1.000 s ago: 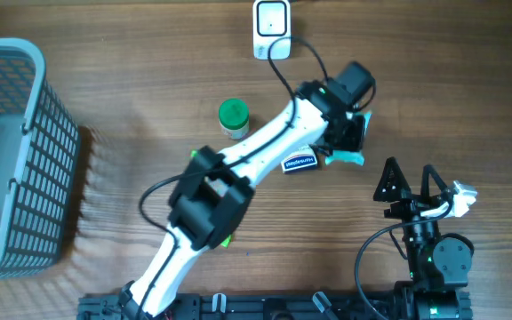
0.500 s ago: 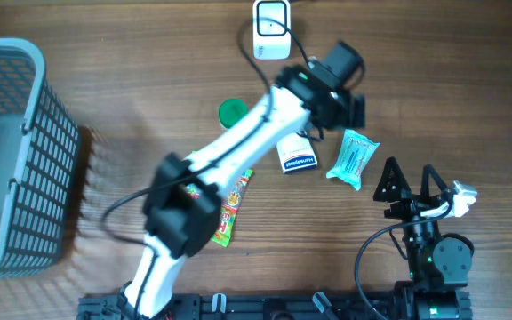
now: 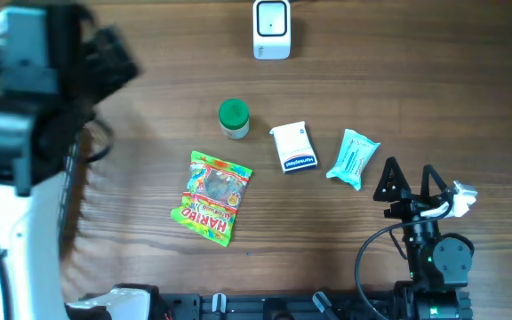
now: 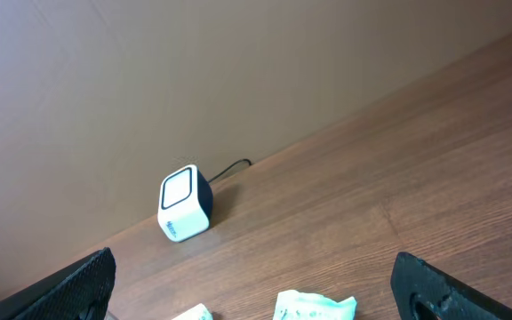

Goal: Scan the item barcode
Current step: 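Place the tissue pack right of the white box and withdraw, then reach the left gripper into the basket and grasp the red-orange tissue pack, then carry the red-orange pack below the white box and release it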

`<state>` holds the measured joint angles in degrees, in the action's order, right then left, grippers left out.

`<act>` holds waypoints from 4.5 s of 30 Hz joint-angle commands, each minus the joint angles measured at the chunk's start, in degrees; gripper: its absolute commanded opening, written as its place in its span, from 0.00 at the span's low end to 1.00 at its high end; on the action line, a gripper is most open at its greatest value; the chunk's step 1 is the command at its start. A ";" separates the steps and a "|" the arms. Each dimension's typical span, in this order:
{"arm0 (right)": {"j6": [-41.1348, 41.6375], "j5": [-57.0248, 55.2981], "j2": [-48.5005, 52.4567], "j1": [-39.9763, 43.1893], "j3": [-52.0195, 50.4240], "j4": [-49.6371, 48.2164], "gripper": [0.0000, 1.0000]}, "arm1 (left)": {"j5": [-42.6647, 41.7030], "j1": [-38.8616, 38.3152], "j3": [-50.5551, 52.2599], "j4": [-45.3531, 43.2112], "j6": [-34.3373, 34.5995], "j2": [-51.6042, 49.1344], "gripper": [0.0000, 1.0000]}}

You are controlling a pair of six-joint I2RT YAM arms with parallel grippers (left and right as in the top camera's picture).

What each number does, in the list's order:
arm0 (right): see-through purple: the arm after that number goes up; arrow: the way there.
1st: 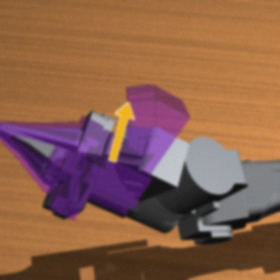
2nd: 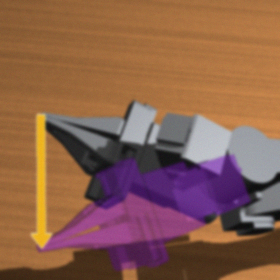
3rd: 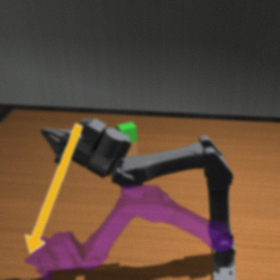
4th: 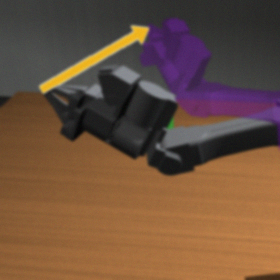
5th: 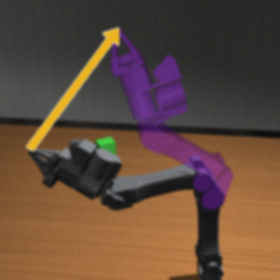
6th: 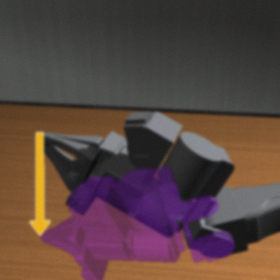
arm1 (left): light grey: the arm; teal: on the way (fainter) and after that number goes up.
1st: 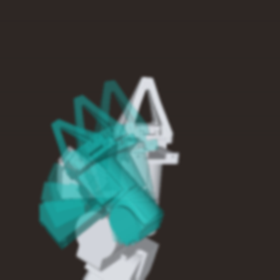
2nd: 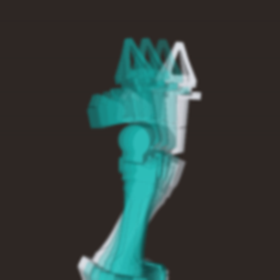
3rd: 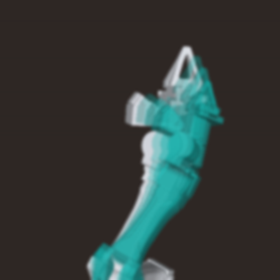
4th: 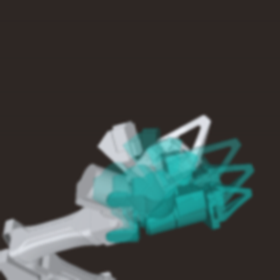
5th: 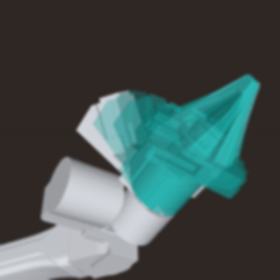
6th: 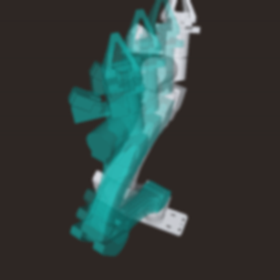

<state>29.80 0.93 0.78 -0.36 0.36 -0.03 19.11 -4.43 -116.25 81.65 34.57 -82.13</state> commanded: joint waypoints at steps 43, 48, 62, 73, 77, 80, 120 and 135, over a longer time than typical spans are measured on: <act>0.37 -1.07 -0.35 -0.33 -0.07 -0.35 1.00 | 8.13 53.68 47.30 -34.10 9.22 -17.57 1.00; 0.35 -1.07 -0.35 -0.33 -0.07 -0.35 1.00 | 7.21 53.72 41.48 -29.00 8.26 -12.98 1.00; 0.37 -1.07 -0.35 -0.33 -0.07 -0.35 1.00 | 6.01 56.98 22.56 -16.15 7.74 -11.63 1.00; 0.37 -1.07 -0.35 -0.33 -0.07 -0.35 1.00 | 5.49 59.65 23.69 -17.03 7.65 -26.99 1.00; 0.37 -1.07 -0.35 -0.33 -0.07 -0.35 1.00 | 2.97 59.28 23.74 -21.46 -2.86 -32.35 1.00; 0.37 -1.07 -0.35 -0.33 -0.07 -0.35 1.00 | 2.97 59.28 24.17 -22.36 -2.64 -34.71 1.00; 0.37 -1.07 -0.35 -0.33 -0.07 -0.35 1.00 | -17.40 59.28 30.45 -33.70 -0.68 -18.32 0.18; 0.37 -1.07 -0.35 -0.33 -0.07 -0.35 1.00 | -41.72 25.05 19.61 -23.45 12.17 19.02 0.13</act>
<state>29.80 0.93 0.78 -0.36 0.36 -0.03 -25.32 36.03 -97.10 52.84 45.34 -62.74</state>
